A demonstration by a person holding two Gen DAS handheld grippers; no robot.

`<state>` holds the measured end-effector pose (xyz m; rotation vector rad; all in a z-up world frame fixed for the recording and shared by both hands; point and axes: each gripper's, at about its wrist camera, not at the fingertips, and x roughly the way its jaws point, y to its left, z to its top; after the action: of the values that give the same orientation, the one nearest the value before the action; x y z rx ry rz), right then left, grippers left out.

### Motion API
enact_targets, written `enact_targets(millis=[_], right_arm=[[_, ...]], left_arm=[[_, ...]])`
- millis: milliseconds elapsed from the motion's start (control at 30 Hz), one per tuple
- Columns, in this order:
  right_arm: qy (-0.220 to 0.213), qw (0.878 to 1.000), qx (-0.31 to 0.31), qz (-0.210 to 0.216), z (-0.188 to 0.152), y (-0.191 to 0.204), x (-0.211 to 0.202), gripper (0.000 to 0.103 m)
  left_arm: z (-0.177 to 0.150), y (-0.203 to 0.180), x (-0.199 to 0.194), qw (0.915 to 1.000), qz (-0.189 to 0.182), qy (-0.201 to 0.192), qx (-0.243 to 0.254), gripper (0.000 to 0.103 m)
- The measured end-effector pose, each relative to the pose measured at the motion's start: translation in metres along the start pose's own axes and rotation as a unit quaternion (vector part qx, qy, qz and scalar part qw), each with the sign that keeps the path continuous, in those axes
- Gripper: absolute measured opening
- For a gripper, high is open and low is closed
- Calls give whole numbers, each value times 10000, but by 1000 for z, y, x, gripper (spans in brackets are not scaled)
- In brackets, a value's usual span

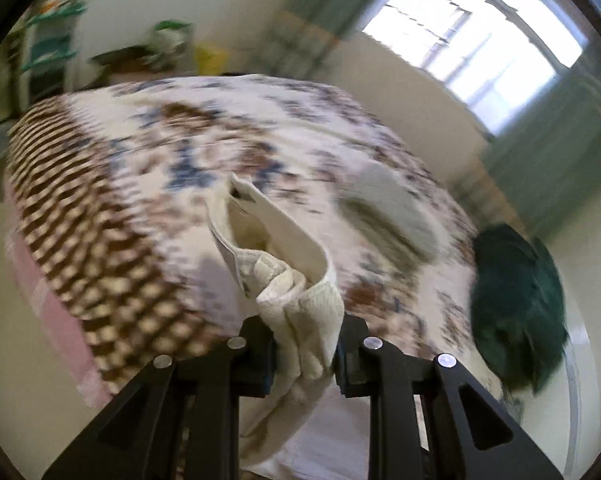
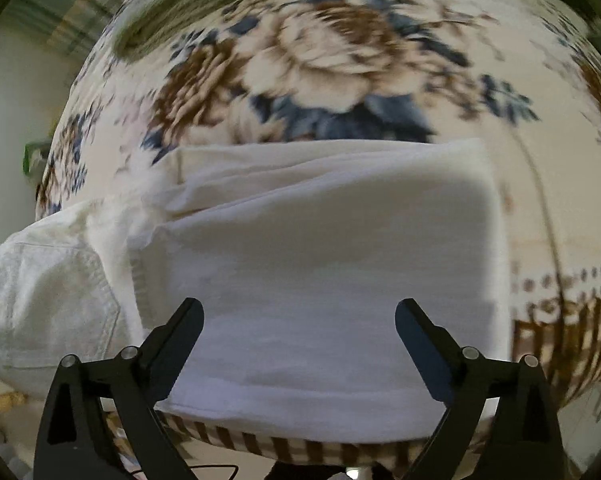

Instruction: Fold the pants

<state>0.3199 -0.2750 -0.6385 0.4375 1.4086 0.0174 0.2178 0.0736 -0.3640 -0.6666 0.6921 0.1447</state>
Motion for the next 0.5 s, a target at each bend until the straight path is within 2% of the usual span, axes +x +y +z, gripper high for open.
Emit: enact_targets(millis=[133, 200, 333, 500], right_arm=[[-95, 9989, 293, 349, 0, -39, -23, 98], [-135, 9986, 348, 369, -2, -64, -34, 98], [-263, 9986, 446, -66, -8, -116, -59, 98], [-499, 9955, 714, -371, -12, -173, -94, 98]], left_arm=[[-32, -71, -3, 9962, -612, 236, 575, 19], [-51, -98, 3, 9929, -809, 437, 756, 19], [-103, -147, 26, 9804, -1230, 1052, 1128, 19], [-184, -189, 69, 9614, -1329, 1830, 1565, 19]])
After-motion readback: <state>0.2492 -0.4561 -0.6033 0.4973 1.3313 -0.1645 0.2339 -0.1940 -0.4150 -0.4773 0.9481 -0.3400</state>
